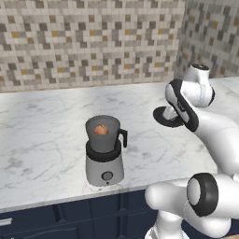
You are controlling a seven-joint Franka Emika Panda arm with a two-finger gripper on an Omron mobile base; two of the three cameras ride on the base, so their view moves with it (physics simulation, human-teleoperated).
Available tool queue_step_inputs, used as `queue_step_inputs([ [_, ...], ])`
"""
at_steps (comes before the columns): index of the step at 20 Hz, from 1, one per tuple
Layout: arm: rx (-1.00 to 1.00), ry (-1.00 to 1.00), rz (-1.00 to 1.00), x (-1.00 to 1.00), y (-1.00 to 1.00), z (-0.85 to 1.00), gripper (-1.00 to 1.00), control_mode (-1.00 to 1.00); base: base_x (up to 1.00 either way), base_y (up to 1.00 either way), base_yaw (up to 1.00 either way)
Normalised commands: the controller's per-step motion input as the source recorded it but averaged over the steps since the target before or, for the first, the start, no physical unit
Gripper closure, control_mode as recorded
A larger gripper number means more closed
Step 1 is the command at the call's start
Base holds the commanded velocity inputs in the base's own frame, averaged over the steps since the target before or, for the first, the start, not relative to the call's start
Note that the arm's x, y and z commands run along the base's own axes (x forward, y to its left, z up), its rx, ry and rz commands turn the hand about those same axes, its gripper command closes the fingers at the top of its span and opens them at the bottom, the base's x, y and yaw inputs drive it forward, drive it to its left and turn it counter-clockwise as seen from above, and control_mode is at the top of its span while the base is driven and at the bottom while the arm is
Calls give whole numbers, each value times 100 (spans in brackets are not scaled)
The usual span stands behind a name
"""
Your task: Open the blender lid, put the peach in the blender, close the lid, and start the blender.
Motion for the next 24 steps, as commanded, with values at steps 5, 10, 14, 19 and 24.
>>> queue_step_inputs([
  [5,0,4,25,0,99,44,100,-100,0,0,0],
  [10,0,9,25,0,96,50,100,-100,0,0,0],
  [14,0,8,23,0,70,38,100,-100,0,0,0],
  [19,-2,9,20,0,68,1,100,-100,0,0,0],
  [24,-4,4,18,0,70,0,100,-100,0,0,0],
])
